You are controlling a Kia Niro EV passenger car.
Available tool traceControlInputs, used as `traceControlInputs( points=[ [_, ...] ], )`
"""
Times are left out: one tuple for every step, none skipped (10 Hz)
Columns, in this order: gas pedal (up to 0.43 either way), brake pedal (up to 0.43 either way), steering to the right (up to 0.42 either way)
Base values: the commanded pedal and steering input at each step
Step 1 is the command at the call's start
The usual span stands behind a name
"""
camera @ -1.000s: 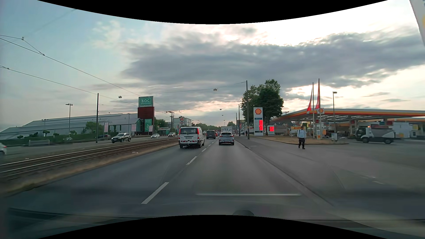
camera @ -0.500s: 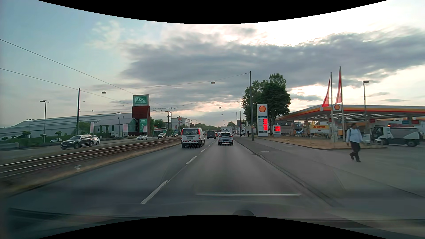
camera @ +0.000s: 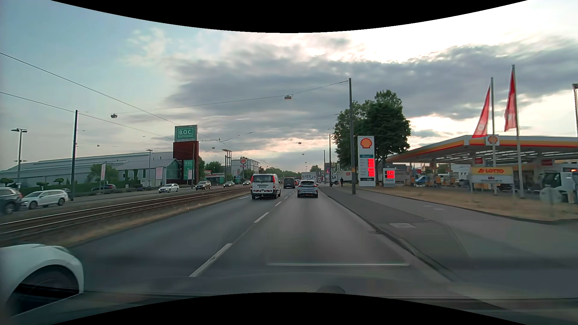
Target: Follow the waypoints while adhering to traffic rules and regulations
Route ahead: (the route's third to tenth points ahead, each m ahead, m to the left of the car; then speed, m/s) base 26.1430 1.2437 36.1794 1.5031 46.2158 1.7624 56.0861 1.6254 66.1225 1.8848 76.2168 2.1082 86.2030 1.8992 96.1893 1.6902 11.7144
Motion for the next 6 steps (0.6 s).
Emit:
traceControlInputs(
  points=[
    [0.000, 0.000, -0.006],
    [0.000, 0.000, -0.006],
    [0.000, 0.000, -0.006],
    [0.000, 0.000, -0.006],
    [0.000, 0.000, -0.006],
    [0.000, 0.000, -0.005]
  ],
)
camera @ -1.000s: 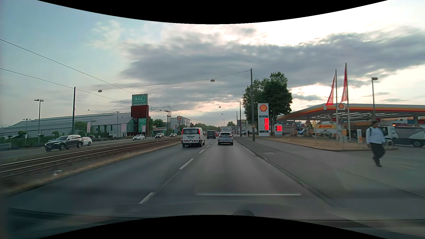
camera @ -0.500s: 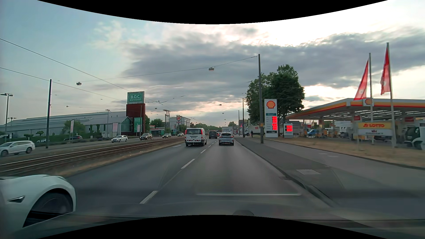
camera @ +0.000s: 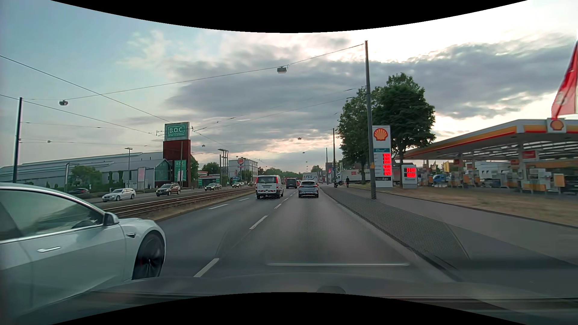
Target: Follow the waypoints while adhering to traffic rules and regulations
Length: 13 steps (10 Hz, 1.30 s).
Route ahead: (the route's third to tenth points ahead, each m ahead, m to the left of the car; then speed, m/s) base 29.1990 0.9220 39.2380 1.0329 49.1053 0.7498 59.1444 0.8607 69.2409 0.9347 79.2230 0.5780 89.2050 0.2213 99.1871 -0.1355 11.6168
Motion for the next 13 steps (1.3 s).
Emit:
traceControlInputs(
  points=[
    [0.000, 0.000, -0.005],
    [0.000, 0.000, -0.005],
    [0.000, 0.000, -0.005],
    [0.000, 0.000, -0.005],
    [0.000, 0.000, -0.005],
    [0.000, 0.000, -0.005],
    [0.000, 0.000, -0.005],
    [0.000, 0.000, -0.005],
    [0.000, 0.000, -0.004],
    [0.000, 0.000, -0.003],
    [0.000, 0.000, -0.001],
    [0.000, 0.000, -0.001],
    [0.000, 0.000, -0.001]
  ],
)
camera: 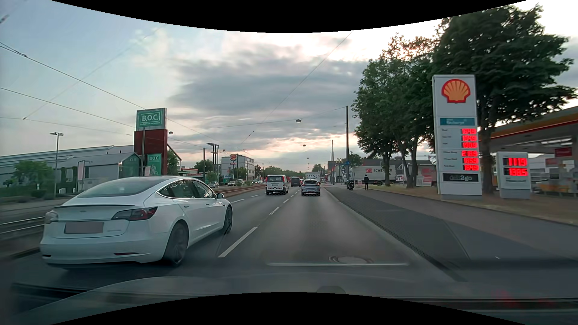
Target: Follow the waypoints while adhering to traffic rules and regulations
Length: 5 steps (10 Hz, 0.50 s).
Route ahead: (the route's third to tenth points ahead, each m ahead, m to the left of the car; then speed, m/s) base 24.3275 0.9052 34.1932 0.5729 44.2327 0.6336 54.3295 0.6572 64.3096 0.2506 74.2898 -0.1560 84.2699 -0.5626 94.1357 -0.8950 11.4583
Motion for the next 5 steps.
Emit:
traceControlInputs(
  points=[
    [0.000, 0.000, -0.001],
    [0.000, 0.000, 0.000],
    [0.000, 0.000, 0.000],
    [0.000, 0.000, 0.000],
    [0.000, 0.000, 0.000]
  ],
)
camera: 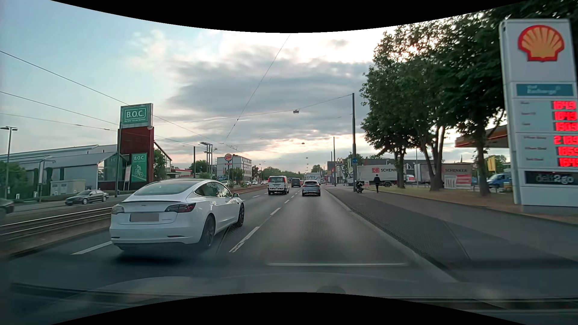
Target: Follow the waypoints while adhering to traffic rules and regulations
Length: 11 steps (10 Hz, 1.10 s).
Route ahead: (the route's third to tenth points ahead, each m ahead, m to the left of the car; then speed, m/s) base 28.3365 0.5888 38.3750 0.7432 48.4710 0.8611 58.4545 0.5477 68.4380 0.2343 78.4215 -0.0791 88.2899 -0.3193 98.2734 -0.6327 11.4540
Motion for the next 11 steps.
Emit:
traceControlInputs(
  points=[
    [0.000, 0.000, 0.001],
    [0.000, 0.000, 0.001],
    [0.000, 0.000, 0.002],
    [0.000, 0.000, 0.004],
    [0.000, 0.000, 0.005],
    [0.000, 0.000, 0.005],
    [0.028, 0.000, 0.005],
    [0.039, 0.000, 0.005],
    [0.039, 0.000, 0.005],
    [0.039, 0.000, 0.005],
    [0.039, 0.000, 0.004]
  ],
)
